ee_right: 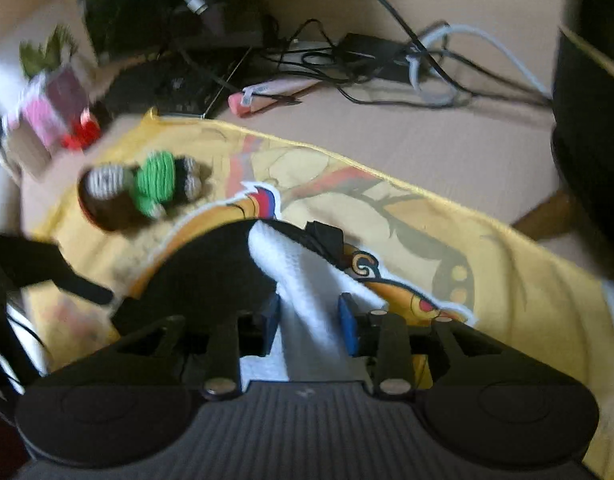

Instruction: Clean container

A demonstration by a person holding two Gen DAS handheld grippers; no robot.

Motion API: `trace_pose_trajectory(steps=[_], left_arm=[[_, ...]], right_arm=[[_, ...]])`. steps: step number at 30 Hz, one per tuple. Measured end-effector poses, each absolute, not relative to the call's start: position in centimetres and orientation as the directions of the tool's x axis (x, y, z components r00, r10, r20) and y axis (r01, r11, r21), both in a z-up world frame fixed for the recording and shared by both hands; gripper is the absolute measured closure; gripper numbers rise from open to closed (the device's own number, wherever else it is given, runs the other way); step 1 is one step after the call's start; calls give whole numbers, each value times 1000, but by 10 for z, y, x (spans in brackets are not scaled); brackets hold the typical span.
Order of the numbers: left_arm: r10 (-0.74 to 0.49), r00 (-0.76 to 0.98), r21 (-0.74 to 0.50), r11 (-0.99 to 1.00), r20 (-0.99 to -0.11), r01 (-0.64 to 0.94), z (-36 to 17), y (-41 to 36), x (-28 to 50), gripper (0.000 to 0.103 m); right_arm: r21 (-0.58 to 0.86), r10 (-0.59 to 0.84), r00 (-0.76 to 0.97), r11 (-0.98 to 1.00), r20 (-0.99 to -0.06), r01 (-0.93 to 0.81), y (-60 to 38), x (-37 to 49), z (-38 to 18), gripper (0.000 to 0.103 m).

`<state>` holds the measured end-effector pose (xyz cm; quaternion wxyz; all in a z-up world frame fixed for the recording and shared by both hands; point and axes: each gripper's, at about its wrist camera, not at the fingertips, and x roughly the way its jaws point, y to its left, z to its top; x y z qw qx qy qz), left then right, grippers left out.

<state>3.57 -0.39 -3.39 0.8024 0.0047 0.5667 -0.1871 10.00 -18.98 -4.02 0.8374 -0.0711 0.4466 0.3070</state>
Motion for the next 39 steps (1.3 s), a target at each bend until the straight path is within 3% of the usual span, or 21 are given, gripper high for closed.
trace_pose_trajectory(steps=[1, 3, 8, 15, 17, 18, 20, 21, 22, 24, 26, 30, 32, 33, 36, 39], left_arm=[[-307, 295, -216, 928, -905, 305, -32, -4, 36, 0], [-339, 311, -244, 921, -888, 305, -28, -4, 37, 0], [-423, 358, -323, 895, -832, 308, -21, -16, 54, 0], [-440, 369, -391, 898, -819, 203, -43, -35, 85, 1], [-442, 377, -385, 896, -814, 220, -43, -39, 84, 7], [-452, 381, -392, 892, -807, 227, -42, -40, 82, 12], [-471, 392, -406, 882, -790, 241, -39, -40, 80, 35], [-473, 396, -405, 881, -787, 246, -37, -41, 79, 80], [-472, 400, -402, 881, -785, 250, -35, -41, 78, 83], [-445, 432, -357, 894, -785, 273, -30, -42, 75, 84], [-371, 496, -212, 913, -785, 347, -20, -51, 68, 84], [-190, 673, 256, 824, -715, 506, -2, -80, 43, 84], [-106, 771, 529, 668, -628, 523, -9, -97, 28, 84], [-85, 795, 610, 594, -601, 525, -15, -103, 22, 84], [-83, 800, 659, 521, -594, 543, -24, -115, 13, 80], [-160, 735, 540, 580, -659, 610, -13, -120, 10, 66]], right_arm=[[128, 438, 427, 801, -791, -585, -188, 98, -41, 82], [119, 428, 447, 813, -785, -569, -191, 98, -41, 94], [305, 482, 461, 861, -745, -408, -230, 106, -30, 94], [399, 485, 533, 874, -693, -277, -269, 81, -18, 93], [433, 492, 558, 867, -668, -247, -280, 70, -13, 93], [452, 499, 567, 860, -655, -235, -286, 66, -12, 93], [481, 507, 575, 851, -642, -213, -292, 61, -12, 93], [485, 506, 577, 850, -641, -207, -293, 60, -13, 93], [487, 502, 579, 851, -642, -198, -294, 60, -15, 93], [493, 498, 581, 851, -644, -182, -295, 62, -17, 93], [504, 501, 583, 846, -640, -174, -296, 65, -18, 93], [491, 498, 587, 851, -638, -188, -296, 68, -14, 93], [477, 499, 593, 854, -633, -209, -294, 71, -10, 93], [471, 500, 595, 854, -629, -221, -292, 73, -8, 93], [456, 508, 598, 854, -620, -252, -285, 79, -2, 93], [448, 524, 598, 847, -606, -287, -273, 83, 6, 93]])
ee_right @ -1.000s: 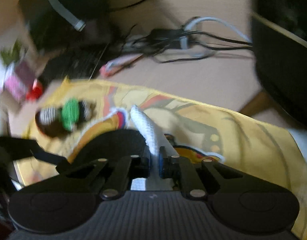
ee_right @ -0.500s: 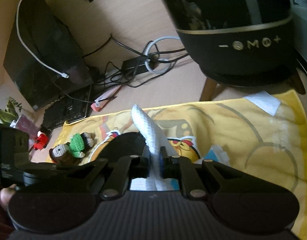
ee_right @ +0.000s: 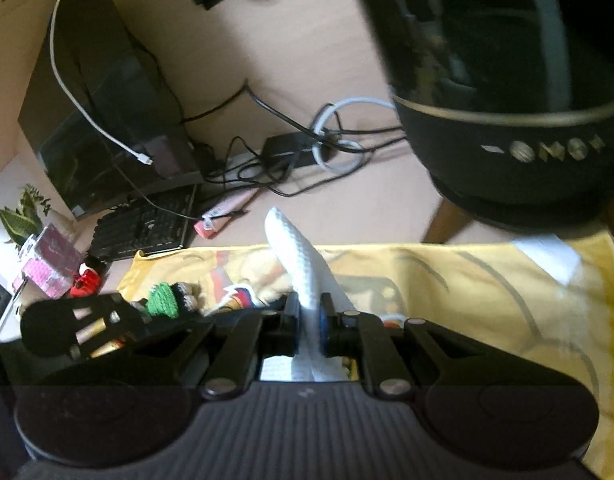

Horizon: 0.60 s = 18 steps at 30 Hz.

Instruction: Clean container

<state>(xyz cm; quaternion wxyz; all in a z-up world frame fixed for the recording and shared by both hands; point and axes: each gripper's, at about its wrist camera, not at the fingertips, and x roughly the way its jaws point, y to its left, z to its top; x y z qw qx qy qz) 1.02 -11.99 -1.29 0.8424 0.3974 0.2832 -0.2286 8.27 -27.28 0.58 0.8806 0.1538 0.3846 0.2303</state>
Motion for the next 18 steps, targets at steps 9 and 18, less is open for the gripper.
trace_pose_trajectory(steps=[9, 18], left_arm=[[-263, 568, 191, 764, -779, 616, 0, -109, 29, 42], [-309, 459, 38, 796, -833, 605, -12, -100, 33, 16]], right_arm=[[542, 670, 423, 742, -610, -393, -222, 97, -17, 93], [330, 488, 478, 865, -730, -379, -238, 82, -30, 93]])
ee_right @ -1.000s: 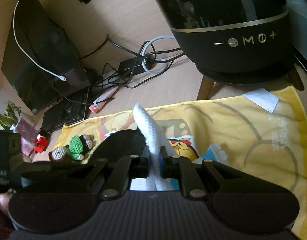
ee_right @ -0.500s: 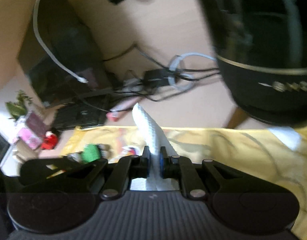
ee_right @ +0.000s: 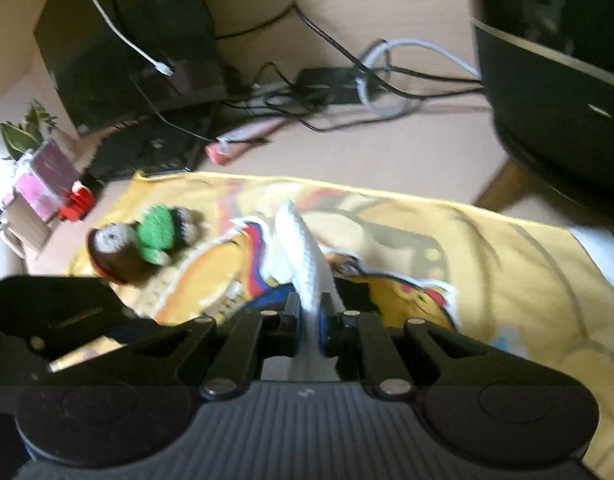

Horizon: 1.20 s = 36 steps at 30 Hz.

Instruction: Clean container

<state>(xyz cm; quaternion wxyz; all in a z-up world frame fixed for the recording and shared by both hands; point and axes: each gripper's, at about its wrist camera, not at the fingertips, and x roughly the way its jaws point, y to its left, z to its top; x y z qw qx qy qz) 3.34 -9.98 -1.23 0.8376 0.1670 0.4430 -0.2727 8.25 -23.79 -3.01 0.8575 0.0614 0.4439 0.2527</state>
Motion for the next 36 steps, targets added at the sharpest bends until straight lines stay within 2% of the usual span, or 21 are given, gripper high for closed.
trace_pose_trajectory(steps=[2, 4, 5, 6, 8, 9, 12, 15, 18, 23, 29, 34, 36], left_arm=[[-310, 454, 34, 795, -836, 605, -13, -99, 35, 11], [-314, 434, 10, 801, -845, 599, -18, -96, 33, 10], [-316, 423, -2, 803, -849, 595, -20, -94, 32, 10], [-317, 410, -21, 811, -855, 584, -20, -91, 28, 10], [-323, 385, -75, 840, -865, 537, -24, -77, 32, 10], [-327, 373, -105, 856, -868, 506, -25, -69, 35, 10], [-345, 350, -192, 895, -871, 403, -29, -44, 42, 9], [-366, 327, -255, 907, -871, 336, -32, -29, 46, 9], [-327, 330, -214, 918, -886, 333, -32, -34, 47, 9], [-301, 333, -178, 918, -893, 354, -29, -40, 46, 9], [-302, 325, -177, 915, -896, 361, -32, -42, 45, 7], [-297, 316, -182, 921, -901, 345, -33, -37, 44, 6], [-293, 313, -190, 928, -903, 320, -34, -30, 44, 6]], right_arm=[[319, 477, 471, 869, -742, -379, -240, 78, -32, 89], [324, 487, 451, 861, -748, -392, -238, 75, -33, 76], [332, 500, 435, 851, -749, -407, -235, 73, -33, 75], [334, 511, 416, 840, -752, -428, -232, 70, -33, 76], [308, 511, 404, 828, -758, -469, -224, 64, -32, 86], [292, 508, 403, 823, -761, -487, -220, 62, -31, 94], [271, 516, 418, 811, -747, -518, -215, 59, -19, 95], [351, 573, 418, 794, -705, -497, -215, 71, -8, 95], [445, 634, 389, 760, -668, -474, -207, 89, -10, 94], [334, 552, 400, 801, -731, -496, -186, 101, -33, 94], [246, 458, 464, 860, -758, -447, -206, 103, -36, 94], [220, 416, 516, 891, -748, -398, -218, 96, -27, 94], [283, 485, 508, 860, -711, -425, -215, 86, -18, 94]])
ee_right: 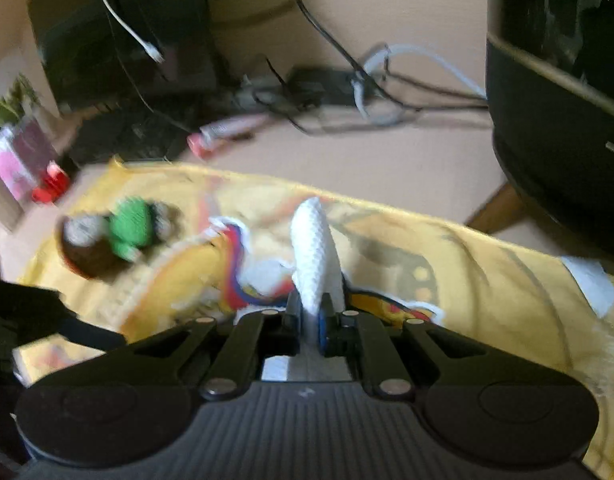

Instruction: Clean container

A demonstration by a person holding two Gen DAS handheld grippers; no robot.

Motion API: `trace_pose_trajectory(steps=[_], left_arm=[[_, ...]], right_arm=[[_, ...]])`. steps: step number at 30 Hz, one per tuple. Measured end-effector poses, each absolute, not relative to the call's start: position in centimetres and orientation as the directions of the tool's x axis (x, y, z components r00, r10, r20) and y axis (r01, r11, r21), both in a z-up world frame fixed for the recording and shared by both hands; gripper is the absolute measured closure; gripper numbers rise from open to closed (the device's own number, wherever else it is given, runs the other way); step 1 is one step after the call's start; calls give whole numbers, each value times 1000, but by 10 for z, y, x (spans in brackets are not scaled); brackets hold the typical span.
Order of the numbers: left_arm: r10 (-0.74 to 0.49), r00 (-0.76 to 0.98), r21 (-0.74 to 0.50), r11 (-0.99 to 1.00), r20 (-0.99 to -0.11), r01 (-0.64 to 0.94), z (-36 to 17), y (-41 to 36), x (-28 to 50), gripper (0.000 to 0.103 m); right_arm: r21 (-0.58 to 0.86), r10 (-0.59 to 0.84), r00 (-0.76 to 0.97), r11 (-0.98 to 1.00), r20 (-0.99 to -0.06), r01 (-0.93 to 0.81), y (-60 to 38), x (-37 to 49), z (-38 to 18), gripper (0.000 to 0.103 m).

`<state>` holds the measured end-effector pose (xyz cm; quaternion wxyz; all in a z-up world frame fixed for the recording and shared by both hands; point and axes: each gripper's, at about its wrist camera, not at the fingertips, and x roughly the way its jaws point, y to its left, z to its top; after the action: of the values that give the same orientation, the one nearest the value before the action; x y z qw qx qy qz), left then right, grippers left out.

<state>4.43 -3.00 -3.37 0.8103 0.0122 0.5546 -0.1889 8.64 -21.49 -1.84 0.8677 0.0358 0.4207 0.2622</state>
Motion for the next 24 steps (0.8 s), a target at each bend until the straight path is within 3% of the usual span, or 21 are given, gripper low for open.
trace_pose_trajectory(steps=[2, 7, 14, 17, 20, 24], left_arm=[[-288, 310, -194, 934, -906, 300, -34, -26, 43, 5], [-276, 308, -181, 935, -911, 305, -31, -19, 31, 5], [-305, 419, -178, 932, -855, 315, 10, 25, 19, 5], [-234, 534, -79, 952, -812, 296, 35, 51, 27, 3], [-142, 564, 21, 962, -814, 272, 41, 69, 44, 2], [-106, 533, 52, 961, -839, 273, 29, 82, 70, 2]], right_arm=[[334, 553, 465, 815, -691, -473, -206, 76, -17, 94], [273, 550, 391, 773, -738, -572, -181, 45, -30, 93], [267, 483, 378, 826, -790, -497, -204, 25, -38, 85], [235, 446, 378, 840, -811, -489, -207, 17, -38, 69], [176, 393, 364, 845, -844, -505, -198, 9, -36, 68], [67, 331, 398, 833, -855, -550, -185, 2, -32, 71]])
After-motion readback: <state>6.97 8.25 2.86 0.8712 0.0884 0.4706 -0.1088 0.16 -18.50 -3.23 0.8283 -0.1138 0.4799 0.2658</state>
